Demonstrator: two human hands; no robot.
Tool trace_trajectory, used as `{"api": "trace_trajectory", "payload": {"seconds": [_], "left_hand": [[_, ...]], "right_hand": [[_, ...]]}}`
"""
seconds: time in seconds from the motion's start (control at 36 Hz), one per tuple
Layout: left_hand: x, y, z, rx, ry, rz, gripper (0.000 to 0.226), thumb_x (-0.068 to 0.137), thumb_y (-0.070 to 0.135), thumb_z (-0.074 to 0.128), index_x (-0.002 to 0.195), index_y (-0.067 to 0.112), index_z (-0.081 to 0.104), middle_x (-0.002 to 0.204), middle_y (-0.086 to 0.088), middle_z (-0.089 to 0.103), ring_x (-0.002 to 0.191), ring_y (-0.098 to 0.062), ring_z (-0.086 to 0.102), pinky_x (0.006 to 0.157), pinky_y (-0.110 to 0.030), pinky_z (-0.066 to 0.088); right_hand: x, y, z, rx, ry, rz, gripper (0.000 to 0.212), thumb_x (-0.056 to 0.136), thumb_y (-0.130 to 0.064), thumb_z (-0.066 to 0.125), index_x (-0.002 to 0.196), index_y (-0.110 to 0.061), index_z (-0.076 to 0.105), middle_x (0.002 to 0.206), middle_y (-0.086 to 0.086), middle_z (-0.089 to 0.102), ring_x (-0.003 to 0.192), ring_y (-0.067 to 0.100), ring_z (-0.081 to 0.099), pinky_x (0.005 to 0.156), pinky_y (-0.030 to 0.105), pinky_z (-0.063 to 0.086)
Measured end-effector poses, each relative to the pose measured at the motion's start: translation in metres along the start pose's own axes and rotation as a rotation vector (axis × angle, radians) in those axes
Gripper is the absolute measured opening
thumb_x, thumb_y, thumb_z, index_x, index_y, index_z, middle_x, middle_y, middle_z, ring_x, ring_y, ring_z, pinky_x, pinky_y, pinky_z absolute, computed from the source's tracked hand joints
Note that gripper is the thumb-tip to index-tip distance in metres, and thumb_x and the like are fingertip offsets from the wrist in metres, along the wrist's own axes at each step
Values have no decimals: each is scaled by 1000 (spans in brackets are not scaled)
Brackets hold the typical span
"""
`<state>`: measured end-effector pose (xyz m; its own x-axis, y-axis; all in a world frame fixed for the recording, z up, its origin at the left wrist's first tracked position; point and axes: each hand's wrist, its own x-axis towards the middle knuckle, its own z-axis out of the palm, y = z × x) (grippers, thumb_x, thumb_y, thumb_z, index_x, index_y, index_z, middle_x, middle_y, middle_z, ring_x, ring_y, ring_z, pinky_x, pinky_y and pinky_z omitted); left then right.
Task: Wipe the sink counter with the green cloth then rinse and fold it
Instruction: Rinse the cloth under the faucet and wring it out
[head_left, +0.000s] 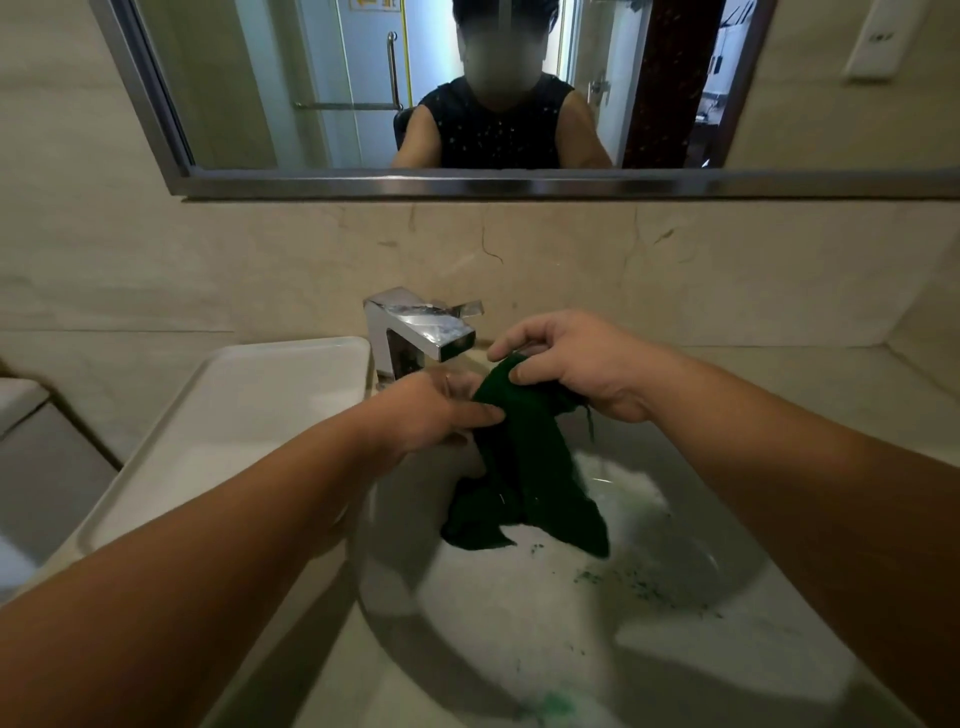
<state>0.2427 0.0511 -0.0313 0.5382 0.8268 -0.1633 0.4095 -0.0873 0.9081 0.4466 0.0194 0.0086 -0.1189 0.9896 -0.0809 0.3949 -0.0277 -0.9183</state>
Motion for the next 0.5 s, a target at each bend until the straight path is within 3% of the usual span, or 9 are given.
{"api": "trace_trajectory", "payload": {"seconds": [0.11,0.19,0.28,0.33,0.42,0.5], "left_hand": [[-1,1,-8,-41,64,17,15,89,19,82,103,13,80,101,-3,82,97,-17,77,92,-34,59],[2,-3,-12,-123,115,57,24,88,13,82,111,11,79,107,-3,82,101,-18,78,99,-38,57],[3,-7,-14,-149,140,88,23,89,14,82,112,9,78,109,-7,81,105,-23,77,104,-46,56],[4,-8,-16,-130,136,89,26,88,18,84,113,12,78,108,-4,81,104,-22,77,103,-45,57],[3,-8,-16,-82,94,87,30,86,21,86,113,16,76,107,-3,82,103,-21,78,97,-44,60],[2,-8,-17,-21,42,67,20,87,10,83,105,15,75,96,1,83,92,-15,79,82,-29,61]], "right_hand": [[5,4,-5,12,17,11,27,89,5,69,110,-10,75,111,21,76,101,42,74,86,50,61],[5,9,-11,-93,-56,43,20,90,-4,74,110,-10,74,108,17,77,98,34,75,90,42,60],[2,13,-13,-225,-150,76,13,95,-8,71,103,2,72,90,13,72,83,23,67,79,33,53],[2,15,-13,-214,-107,63,9,98,-9,67,95,-3,73,84,9,69,76,18,64,71,29,51],[6,17,-18,-85,19,48,14,100,-9,62,88,-10,69,82,12,67,76,24,63,73,40,54],[3,16,-28,-25,112,46,12,99,-13,62,94,-7,70,84,16,62,76,26,58,70,39,47]]}}
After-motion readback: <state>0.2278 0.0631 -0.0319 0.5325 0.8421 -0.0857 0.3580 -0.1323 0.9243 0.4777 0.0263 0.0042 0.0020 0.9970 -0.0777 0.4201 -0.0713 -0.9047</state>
